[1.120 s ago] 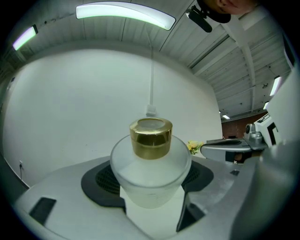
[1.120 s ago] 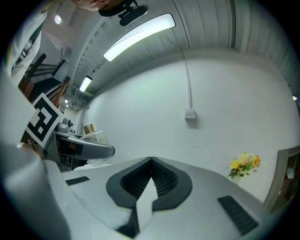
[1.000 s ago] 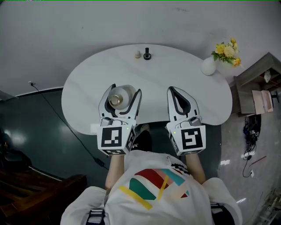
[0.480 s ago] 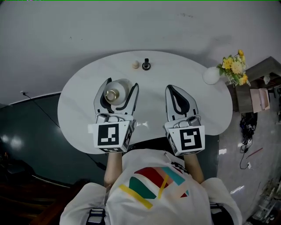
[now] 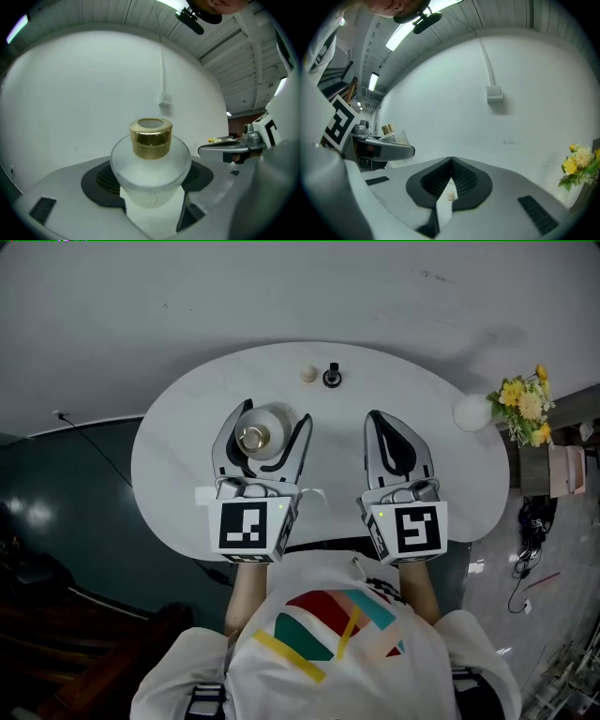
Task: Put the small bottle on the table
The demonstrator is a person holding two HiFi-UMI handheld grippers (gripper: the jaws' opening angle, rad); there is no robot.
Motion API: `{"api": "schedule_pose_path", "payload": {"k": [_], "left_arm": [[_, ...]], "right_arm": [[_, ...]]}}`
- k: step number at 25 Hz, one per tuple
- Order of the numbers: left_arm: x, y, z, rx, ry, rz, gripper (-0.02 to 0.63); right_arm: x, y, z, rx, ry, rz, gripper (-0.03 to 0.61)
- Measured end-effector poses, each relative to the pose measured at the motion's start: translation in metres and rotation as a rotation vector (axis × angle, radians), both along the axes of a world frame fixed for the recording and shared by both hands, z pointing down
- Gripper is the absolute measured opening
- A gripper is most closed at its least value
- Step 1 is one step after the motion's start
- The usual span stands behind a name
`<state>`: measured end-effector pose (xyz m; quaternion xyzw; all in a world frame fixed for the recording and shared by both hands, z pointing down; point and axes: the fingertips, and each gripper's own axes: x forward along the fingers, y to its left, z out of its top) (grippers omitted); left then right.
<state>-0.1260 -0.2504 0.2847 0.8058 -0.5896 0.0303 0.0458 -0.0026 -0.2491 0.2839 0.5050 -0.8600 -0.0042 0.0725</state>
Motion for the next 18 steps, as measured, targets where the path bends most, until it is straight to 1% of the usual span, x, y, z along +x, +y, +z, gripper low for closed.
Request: {"api": "schedule_pose_path", "payload": {"k": [7,11,18], "left_arm": [[-0.005,0.003,-0.002,0.004,-0.002,-0.054,0.344],[-0.005,0.006,-0.001,0.000,-0.004,-0.076,0.344],[-0.004,0.005,-0.006,0.006,-0.020,-0.102,0.344]], "right_arm": [[-0.012,-0.008,-0.003,0.020,-0.027,-0.047,0.011],[-0.012,-0.007,-0.002,0.026,-0.015,-0.065,0.011],[-0.006,-0.007,-0.006,0.036,-0.037,-0.075,0.011]]}}
